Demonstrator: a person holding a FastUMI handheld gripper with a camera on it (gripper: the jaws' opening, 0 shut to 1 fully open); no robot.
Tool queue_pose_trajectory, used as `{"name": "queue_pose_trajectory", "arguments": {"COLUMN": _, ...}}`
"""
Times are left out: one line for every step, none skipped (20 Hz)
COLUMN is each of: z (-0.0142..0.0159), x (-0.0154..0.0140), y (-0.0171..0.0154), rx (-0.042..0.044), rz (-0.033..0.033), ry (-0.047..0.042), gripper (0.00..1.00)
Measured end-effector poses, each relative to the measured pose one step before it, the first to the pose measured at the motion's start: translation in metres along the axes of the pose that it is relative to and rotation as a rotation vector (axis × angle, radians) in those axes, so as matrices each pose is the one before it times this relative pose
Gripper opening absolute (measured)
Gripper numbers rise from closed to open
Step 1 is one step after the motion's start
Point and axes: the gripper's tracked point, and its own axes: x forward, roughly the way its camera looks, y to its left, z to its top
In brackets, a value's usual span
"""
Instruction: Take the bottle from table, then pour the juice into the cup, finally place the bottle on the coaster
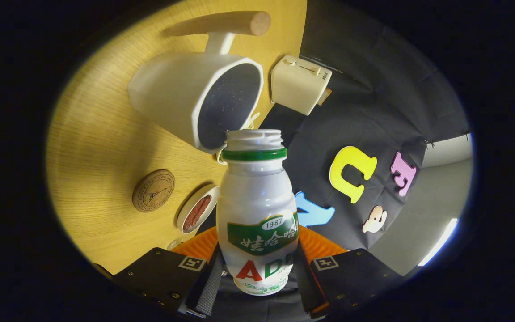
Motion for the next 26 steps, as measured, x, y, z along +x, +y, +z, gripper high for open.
{"name": "queue_pose_trajectory", "arguments": {"z": 0.00060, "x": -0.00066, "y": -0.00027, "rx": 0.00024, "rz": -0.00120, "ry": -0.00237, "gripper": 0.72}}
{"name": "queue_pose_trajectory", "arguments": {"z": 0.00137, "x": 0.00004, "y": 0.00027, "rx": 0.00043, "rz": 0.00047, "ry": -0.00382, "gripper": 0.72}}
{"name": "queue_pose_trajectory", "arguments": {"z": 0.00007, "x": -0.00064, "y": 0.00029, "rx": -0.00262, "rz": 0.00028, "ry": -0.00123, "gripper": 0.72}}
{"name": "queue_pose_trajectory", "arguments": {"z": 0.00051, "x": -0.00010, "y": -0.00062, "rx": -0.00282, "rz": -0.00105, "ry": 0.00028, "gripper": 0.72}}
{"name": "queue_pose_trajectory", "arguments": {"z": -0.00010, "x": -0.00018, "y": -0.00008, "rx": -0.00181, "rz": 0.00103, "ry": 0.00025, "gripper": 0.72}}
{"name": "queue_pose_trajectory", "arguments": {"z": -0.00019, "x": 0.00039, "y": 0.00028, "rx": -0.00021, "rz": 0.00083, "ry": 0.00006, "gripper": 0.72}}
{"name": "queue_pose_trajectory", "arguments": {"z": 0.00018, "x": 0.00030, "y": -0.00052, "rx": -0.00028, "rz": -0.00082, "ry": -0.00020, "gripper": 0.72}}
{"name": "queue_pose_trajectory", "arguments": {"z": 0.00005, "x": -0.00016, "y": 0.00067, "rx": -0.00012, "rz": 0.00077, "ry": 0.00019, "gripper": 0.72}}
{"name": "queue_pose_trajectory", "arguments": {"z": -0.00030, "x": 0.00018, "y": -0.00023, "rx": -0.00067, "rz": 0.00035, "ry": 0.00028, "gripper": 0.72}}
{"name": "queue_pose_trajectory", "arguments": {"z": -0.00030, "x": -0.00001, "y": 0.00036, "rx": -0.00086, "rz": 0.00008, "ry": 0.00037, "gripper": 0.72}}
{"name": "queue_pose_trajectory", "arguments": {"z": 0.00015, "x": -0.00025, "y": -0.00064, "rx": -0.00007, "rz": -0.00023, "ry": 0.00070, "gripper": 0.72}}
{"name": "queue_pose_trajectory", "arguments": {"z": -0.00038, "x": 0.00047, "y": 0.00061, "rx": 0.00127, "rz": 0.00026, "ry": -0.00061, "gripper": 0.72}}
{"name": "queue_pose_trajectory", "arguments": {"z": -0.00060, "x": 0.00027, "y": 0.00016, "rx": -0.00013, "rz": 0.00242, "ry": 0.00138, "gripper": 0.72}}
{"name": "queue_pose_trajectory", "arguments": {"z": -0.00023, "x": 0.00015, "y": -0.00043, "rx": -0.00012, "rz": -0.00161, "ry": 0.00163, "gripper": 0.72}}
{"name": "queue_pose_trajectory", "arguments": {"z": 0.00011, "x": -0.00063, "y": -0.00063, "rx": -0.00177, "rz": -0.00266, "ry": -0.00131, "gripper": 0.72}}
{"name": "queue_pose_trajectory", "arguments": {"z": 0.00085, "x": 0.00028, "y": -0.00027, "rx": -0.00015, "rz": -0.00230, "ry": -0.00286, "gripper": 0.72}}
{"name": "queue_pose_trajectory", "arguments": {"z": -0.00008, "x": -0.00117, "y": -0.00009, "rx": 0.00635, "rz": -0.00237, "ry": -0.00038, "gripper": 0.72}}
{"name": "queue_pose_trajectory", "arguments": {"z": -0.00050, "x": -0.00103, "y": 0.00080, "rx": 0.00904, "rz": 0.00042, "ry": -0.00199, "gripper": 0.72}}
{"name": "queue_pose_trajectory", "arguments": {"z": 0.00055, "x": -0.00010, "y": 0.00013, "rx": 0.00858, "rz": 0.00078, "ry": -0.00309, "gripper": 0.72}}
{"name": "queue_pose_trajectory", "arguments": {"z": 0.00051, "x": -0.00115, "y": -0.00019, "rx": 0.00867, "rz": -0.00112, "ry": -0.00194, "gripper": 0.72}}
{"name": "queue_pose_trajectory", "arguments": {"z": 0.00073, "x": -0.00087, "y": -0.00008, "rx": 0.00772, "rz": -0.00012, "ry": -0.00265, "gripper": 0.72}}
{"name": "queue_pose_trajectory", "arguments": {"z": -0.00077, "x": 0.00066, "y": 0.00022, "rx": 0.00786, "rz": -0.00464, "ry": -0.00169, "gripper": 0.72}}
{"name": "queue_pose_trajectory", "arguments": {"z": 0.00016, "x": -0.00100, "y": -0.00117, "rx": 0.01006, "rz": -0.00872, "ry": -0.00436, "gripper": 0.72}}
{"name": "queue_pose_trajectory", "arguments": {"z": 0.00120, "x": -0.00059, "y": -0.00021, "rx": 0.01584, "rz": -0.00657, "ry": -0.00348, "gripper": 0.72}}
{"name": "queue_pose_trajectory", "arguments": {"z": 0.00008, "x": 0.00005, "y": 0.00097, "rx": 0.02826, "rz": -0.00329, "ry": -0.00281, "gripper": 0.72}}
{"name": "queue_pose_trajectory", "arguments": {"z": -0.00099, "x": 0.00062, "y": 0.00071, "rx": 0.03900, "rz": 0.00130, "ry": -0.00317, "gripper": 0.72}}
